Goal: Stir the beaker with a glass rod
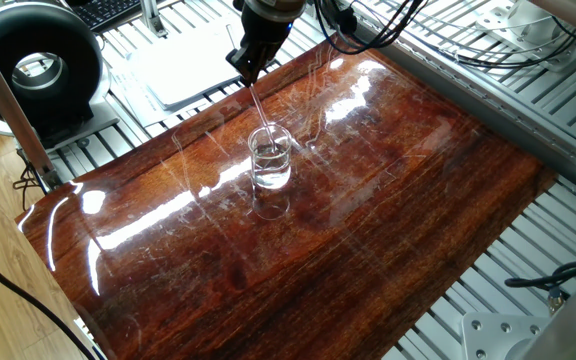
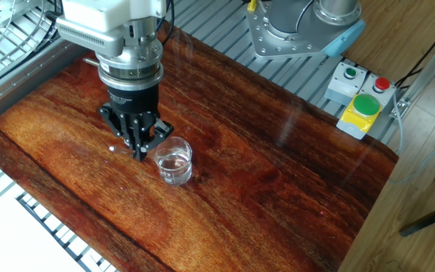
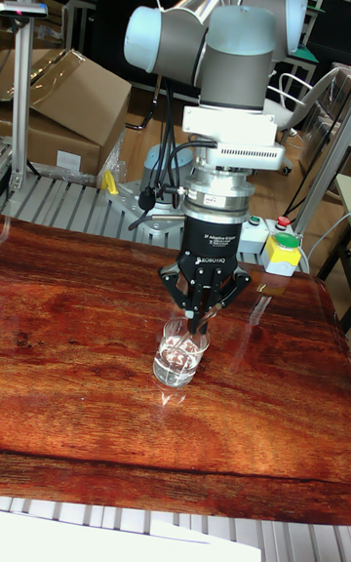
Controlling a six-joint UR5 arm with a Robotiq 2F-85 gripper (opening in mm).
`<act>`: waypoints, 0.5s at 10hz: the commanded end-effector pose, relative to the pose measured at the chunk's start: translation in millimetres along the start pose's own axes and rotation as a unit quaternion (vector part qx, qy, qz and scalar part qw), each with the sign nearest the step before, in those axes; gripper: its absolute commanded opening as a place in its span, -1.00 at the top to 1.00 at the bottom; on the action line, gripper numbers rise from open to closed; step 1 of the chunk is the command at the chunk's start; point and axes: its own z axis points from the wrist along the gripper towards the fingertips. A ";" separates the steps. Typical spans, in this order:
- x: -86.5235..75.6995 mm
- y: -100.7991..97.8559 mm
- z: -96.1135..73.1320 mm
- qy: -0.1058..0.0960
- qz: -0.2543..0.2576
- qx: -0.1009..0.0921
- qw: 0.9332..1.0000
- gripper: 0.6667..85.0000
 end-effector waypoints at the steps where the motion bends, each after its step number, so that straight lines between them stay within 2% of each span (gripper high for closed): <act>1: -4.8 0.3 1.1 -0.005 0.006 -0.001 1.000 0.98; 5: -5.5 0.8 2.0 -0.005 0.006 0.000 1.000 0.91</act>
